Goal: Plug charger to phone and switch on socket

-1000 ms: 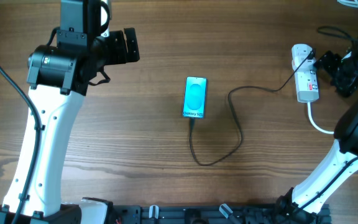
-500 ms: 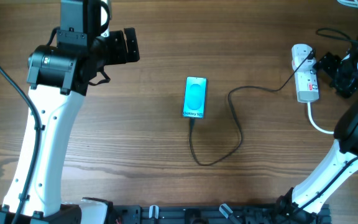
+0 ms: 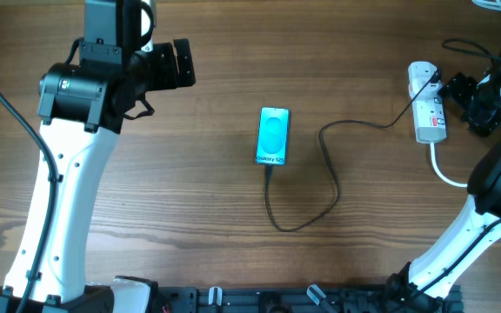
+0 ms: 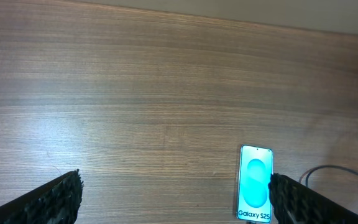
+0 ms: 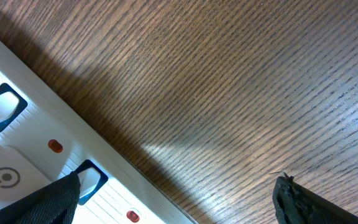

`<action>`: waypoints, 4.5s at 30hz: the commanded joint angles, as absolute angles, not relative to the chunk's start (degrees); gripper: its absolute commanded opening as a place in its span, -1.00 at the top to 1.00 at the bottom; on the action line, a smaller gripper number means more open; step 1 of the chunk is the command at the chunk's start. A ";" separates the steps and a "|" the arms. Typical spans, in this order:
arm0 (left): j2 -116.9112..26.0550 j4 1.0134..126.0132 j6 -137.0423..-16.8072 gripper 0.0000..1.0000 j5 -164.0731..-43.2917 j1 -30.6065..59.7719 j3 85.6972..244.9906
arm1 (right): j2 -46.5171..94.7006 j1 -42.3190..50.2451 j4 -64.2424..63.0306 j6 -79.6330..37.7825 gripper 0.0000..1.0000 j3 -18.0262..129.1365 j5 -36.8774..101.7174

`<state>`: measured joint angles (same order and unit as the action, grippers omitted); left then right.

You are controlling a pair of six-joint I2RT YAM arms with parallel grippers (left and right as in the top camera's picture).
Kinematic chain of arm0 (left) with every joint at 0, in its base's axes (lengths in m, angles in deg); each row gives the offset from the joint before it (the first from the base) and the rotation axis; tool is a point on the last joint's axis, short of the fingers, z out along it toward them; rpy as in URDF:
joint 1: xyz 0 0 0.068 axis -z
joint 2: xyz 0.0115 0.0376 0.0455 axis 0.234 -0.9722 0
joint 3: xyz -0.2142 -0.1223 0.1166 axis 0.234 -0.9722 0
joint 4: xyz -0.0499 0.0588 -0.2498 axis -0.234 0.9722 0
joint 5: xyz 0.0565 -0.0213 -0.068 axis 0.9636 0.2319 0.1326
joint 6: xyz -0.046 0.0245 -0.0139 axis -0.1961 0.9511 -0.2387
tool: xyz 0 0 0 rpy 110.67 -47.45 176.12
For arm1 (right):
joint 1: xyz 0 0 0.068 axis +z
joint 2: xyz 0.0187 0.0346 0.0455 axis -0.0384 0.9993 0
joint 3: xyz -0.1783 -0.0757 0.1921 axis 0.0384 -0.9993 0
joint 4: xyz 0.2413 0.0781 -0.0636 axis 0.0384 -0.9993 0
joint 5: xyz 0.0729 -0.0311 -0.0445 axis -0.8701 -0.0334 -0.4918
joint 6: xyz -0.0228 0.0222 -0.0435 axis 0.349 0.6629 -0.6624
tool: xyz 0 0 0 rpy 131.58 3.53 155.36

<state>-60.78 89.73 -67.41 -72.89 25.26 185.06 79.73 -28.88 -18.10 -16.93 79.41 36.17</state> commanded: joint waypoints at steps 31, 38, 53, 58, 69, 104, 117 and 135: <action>-60.56 89.64 -67.95 -1.00 -72.12 25.15 184.69 | 59.25 -32.40 -28.70 -8.71 -1.00 75.17 39.12; -60.56 89.64 -67.95 -1.00 -72.12 25.15 184.69 | 44.34 -28.11 -36.29 -12.36 -1.00 74.91 37.85; -60.56 89.64 -67.95 -1.00 -72.12 25.15 184.69 | 14.35 -4.13 -22.06 -18.32 -1.00 51.98 36.76; -60.56 89.64 -67.95 -1.00 -72.12 25.15 184.69 | 6.68 -3.98 -19.52 -17.84 -1.00 47.94 33.79; -60.56 89.64 -67.95 -1.00 -72.12 25.15 184.69 | 12.61 -3.98 -19.76 -18.30 -1.00 47.94 36.63; -60.56 89.64 -67.95 -1.00 -72.12 25.15 184.69 | -46.36 -3.39 30.29 -43.83 -1.00 -9.28 29.33; -60.56 89.64 -67.97 -1.00 -72.12 25.15 184.69 | -46.50 -3.39 37.20 -33.82 -1.00 -18.11 37.39; -60.56 89.64 -67.95 -1.00 -72.12 25.15 184.69 | -46.50 -3.35 32.17 -37.62 -1.00 -18.05 38.00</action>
